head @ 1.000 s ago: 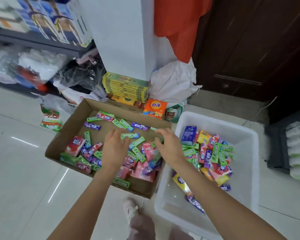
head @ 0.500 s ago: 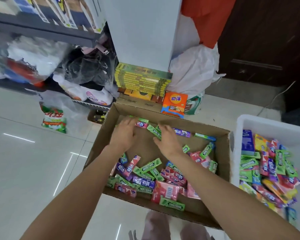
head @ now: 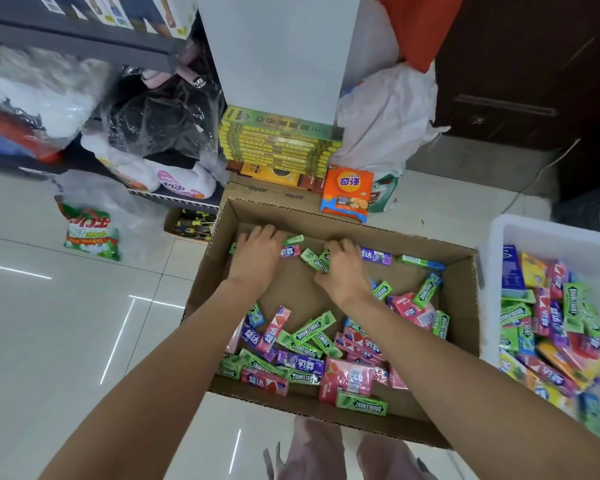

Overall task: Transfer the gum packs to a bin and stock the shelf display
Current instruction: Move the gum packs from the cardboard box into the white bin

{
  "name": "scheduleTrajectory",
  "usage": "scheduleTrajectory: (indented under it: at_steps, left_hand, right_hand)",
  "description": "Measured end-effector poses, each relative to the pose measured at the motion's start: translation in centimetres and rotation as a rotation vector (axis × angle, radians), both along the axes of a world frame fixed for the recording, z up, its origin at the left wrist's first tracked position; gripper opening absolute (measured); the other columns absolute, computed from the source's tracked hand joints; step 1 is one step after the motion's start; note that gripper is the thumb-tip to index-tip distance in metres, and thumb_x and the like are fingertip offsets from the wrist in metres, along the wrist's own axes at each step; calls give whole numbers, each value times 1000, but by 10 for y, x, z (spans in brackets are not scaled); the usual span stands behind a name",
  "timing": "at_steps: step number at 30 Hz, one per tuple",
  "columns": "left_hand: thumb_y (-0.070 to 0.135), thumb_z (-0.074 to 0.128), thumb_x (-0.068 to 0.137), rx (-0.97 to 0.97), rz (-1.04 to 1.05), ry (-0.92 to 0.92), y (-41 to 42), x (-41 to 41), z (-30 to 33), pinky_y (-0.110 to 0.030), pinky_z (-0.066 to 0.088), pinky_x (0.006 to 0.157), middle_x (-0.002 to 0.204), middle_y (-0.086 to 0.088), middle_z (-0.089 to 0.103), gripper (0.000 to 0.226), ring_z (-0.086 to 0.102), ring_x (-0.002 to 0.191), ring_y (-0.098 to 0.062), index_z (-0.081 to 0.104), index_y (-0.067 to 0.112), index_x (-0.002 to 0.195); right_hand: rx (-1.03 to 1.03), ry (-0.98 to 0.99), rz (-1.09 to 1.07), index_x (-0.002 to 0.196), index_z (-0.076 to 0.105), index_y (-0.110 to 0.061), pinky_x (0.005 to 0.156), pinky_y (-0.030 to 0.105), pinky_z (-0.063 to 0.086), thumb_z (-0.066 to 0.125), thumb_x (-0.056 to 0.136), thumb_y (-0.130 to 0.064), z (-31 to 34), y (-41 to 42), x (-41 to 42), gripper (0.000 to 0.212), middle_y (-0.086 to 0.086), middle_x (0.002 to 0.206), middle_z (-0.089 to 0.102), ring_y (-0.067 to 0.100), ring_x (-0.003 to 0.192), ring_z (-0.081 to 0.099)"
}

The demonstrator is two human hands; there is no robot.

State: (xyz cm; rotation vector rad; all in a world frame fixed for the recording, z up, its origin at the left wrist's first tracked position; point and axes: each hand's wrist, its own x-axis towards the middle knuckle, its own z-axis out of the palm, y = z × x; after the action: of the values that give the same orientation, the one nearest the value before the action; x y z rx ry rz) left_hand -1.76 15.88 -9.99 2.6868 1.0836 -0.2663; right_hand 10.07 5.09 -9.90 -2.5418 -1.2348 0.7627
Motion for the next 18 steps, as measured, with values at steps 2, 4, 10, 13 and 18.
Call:
scheduleTrajectory:
  at_steps: [2,4,10,13,18]
  left_hand:
    - [26,56,91,-62,43,-50,-2,0,3,-42,32,99,129,-5,48,44,39,124,-26,46,20,133]
    - [27,61,88,-127,139,-183,-9,-2,6,-42,34,96,127,-5,52,42,43,120,-27,52,19,128]
    - [26,70,82,-309,369,-462,-52,-2,26,-40,48,82,103,-7,58,38,54,94,-23,61,9,115]
    - [25,69,82,-321,411,-522,-77,14,44,-27,45,80,105,-3,57,38,54,92,-17,60,10,116]
    - [32,68,83,-259,368,-559,-125,57,76,-24,42,75,99,3,55,39,52,88,-14,59,14,116]
  right_hand:
    - [21,24,-30,133,46,-10,101,34,37,65,81,-17,2,-3,1,56,9,128,44,25,124,36]
    - [45,63,-62,135,45,-12,99,36,40,64,82,-20,7,-10,2,57,9,129,43,25,125,37]
    - [162,127,-124,133,46,-17,97,34,42,65,84,-25,36,-45,13,53,4,120,43,19,120,40]
    - [232,139,-140,134,45,-17,97,26,36,65,84,-26,55,-64,27,54,2,121,42,15,117,41]
    - [345,149,-183,131,48,-15,99,20,32,65,82,-25,82,-107,64,52,3,125,43,14,120,41]
